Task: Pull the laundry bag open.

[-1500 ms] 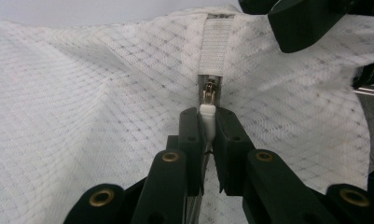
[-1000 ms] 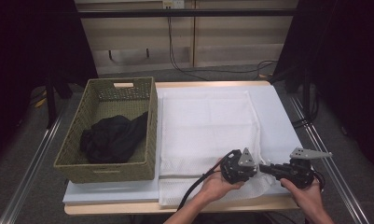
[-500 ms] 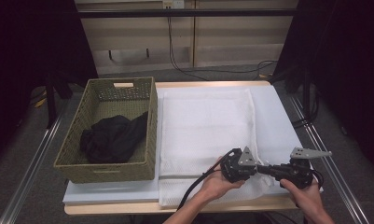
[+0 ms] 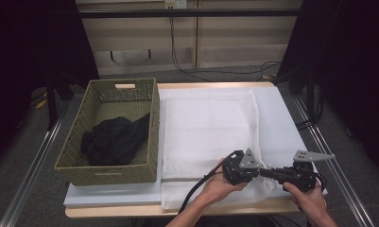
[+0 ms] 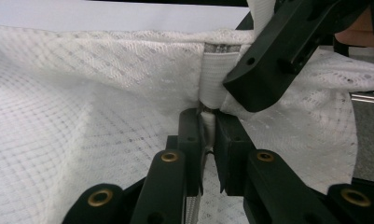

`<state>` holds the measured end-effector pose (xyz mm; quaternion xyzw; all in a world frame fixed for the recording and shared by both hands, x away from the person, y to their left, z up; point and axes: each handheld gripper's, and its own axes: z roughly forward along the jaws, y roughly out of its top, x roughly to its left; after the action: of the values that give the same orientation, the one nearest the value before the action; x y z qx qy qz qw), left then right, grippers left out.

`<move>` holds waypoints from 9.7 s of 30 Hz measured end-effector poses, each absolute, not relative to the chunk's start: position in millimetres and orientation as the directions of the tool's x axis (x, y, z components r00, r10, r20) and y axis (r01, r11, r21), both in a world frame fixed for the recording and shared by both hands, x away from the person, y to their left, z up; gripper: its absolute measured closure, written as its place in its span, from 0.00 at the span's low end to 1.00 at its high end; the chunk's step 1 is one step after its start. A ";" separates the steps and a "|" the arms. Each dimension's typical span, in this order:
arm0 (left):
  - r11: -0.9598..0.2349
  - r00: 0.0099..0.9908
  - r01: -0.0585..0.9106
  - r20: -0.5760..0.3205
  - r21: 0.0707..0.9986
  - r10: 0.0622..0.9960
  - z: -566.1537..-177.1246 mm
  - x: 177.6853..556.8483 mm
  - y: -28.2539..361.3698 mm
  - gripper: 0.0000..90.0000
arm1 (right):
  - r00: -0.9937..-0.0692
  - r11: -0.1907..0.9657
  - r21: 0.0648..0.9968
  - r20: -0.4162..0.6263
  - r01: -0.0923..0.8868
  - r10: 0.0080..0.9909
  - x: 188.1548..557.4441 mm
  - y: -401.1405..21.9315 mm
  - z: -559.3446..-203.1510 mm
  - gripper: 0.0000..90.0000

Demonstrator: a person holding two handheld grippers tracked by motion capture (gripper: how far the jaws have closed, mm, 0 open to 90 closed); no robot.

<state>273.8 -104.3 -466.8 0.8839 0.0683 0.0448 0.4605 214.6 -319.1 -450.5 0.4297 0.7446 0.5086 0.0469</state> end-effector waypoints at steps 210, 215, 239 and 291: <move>-0.722 0.976 0.097 0.076 0.685 0.203 -456.7 280.8 -31.6 0.96 | -0.550 0.010 0.838 0.349 0.546 0.759 199.6 -346.6 -439.3 0.97; -0.723 0.978 0.089 0.076 0.685 0.192 -454.4 281.1 -23.9 0.96 | -0.549 0.014 0.835 0.350 0.551 0.759 199.5 -347.1 -439.9 0.97; -0.757 0.976 0.105 0.081 0.645 0.204 -463.0 279.9 -15.3 0.96 | -0.534 -0.009 0.840 0.352 0.542 0.769 195.8 -352.2 -440.4 0.97; -0.793 0.967 0.124 0.107 0.596 0.232 -461.3 277.8 11.2 0.96 | -0.552 0.005 0.844 0.346 0.536 0.759 194.4 -351.3 -439.6 0.96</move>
<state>277.8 11.2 -461.3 0.9429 0.0943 0.0877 0.3073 194.4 -351.3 -439.6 0.4617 0.7010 0.5334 0.1046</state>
